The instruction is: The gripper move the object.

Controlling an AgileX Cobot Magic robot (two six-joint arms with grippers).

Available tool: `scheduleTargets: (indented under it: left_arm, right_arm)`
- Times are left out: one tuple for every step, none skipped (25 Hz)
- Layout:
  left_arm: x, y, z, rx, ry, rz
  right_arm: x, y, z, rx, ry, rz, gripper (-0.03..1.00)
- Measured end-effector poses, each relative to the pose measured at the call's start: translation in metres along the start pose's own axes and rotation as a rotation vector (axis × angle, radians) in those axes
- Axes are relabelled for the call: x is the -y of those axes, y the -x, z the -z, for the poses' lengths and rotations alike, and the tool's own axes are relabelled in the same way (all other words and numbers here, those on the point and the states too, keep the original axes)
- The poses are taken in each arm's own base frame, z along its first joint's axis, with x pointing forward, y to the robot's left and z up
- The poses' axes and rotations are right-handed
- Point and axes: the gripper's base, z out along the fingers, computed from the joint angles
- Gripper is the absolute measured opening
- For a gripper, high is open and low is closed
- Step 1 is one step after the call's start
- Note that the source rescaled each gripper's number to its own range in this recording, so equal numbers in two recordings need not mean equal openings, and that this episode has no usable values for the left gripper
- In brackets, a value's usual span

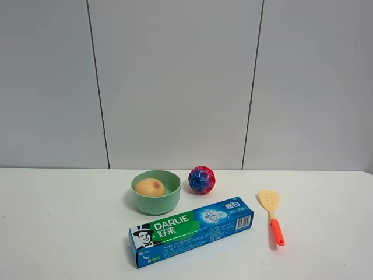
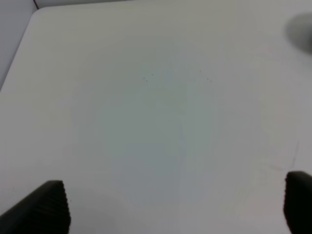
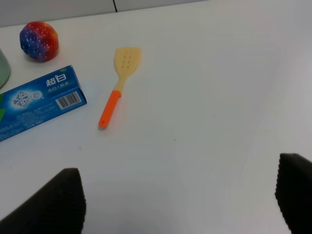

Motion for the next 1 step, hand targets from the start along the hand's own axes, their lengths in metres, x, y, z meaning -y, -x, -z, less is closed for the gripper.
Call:
scheduleTargets:
  left_arm:
    - [0.0000,0.0000,0.0000,0.000,0.000,0.000]
  right_arm:
    - [0.0000,0.0000,0.0000,0.000,0.000,0.000,0.91]
